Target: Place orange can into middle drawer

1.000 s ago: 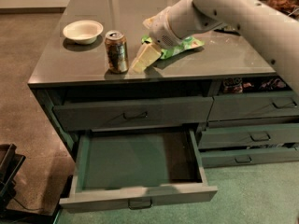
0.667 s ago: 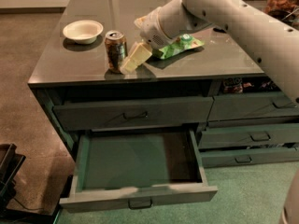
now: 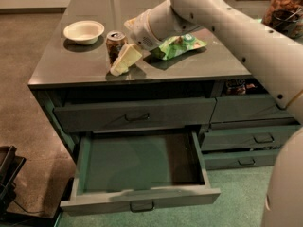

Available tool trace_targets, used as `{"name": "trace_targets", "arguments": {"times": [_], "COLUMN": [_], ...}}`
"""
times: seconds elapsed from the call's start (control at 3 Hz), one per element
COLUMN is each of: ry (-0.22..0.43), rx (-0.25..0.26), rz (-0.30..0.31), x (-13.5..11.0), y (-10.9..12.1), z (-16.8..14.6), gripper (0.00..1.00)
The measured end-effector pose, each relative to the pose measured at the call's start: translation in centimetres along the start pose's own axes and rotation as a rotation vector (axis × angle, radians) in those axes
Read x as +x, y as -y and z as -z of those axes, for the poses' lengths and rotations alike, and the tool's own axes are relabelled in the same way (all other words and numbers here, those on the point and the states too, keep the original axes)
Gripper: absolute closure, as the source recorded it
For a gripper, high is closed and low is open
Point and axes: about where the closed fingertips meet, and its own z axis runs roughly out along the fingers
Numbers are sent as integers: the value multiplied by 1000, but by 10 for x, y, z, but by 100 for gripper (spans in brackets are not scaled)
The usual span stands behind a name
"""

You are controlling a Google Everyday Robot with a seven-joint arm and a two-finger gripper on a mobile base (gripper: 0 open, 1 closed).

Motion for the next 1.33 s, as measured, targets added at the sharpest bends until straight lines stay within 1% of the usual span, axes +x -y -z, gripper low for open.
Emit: {"name": "trace_targets", "arguments": {"times": [0.33,0.67,1.33], "ry": [18,42,43], "rx": [-20,-25,-26], "rz": [-11,-15,-15], "x": [2,5,5], "y": [-2,1,1], "z": [-17,-27,-28], "gripper": [0,19,65]}}
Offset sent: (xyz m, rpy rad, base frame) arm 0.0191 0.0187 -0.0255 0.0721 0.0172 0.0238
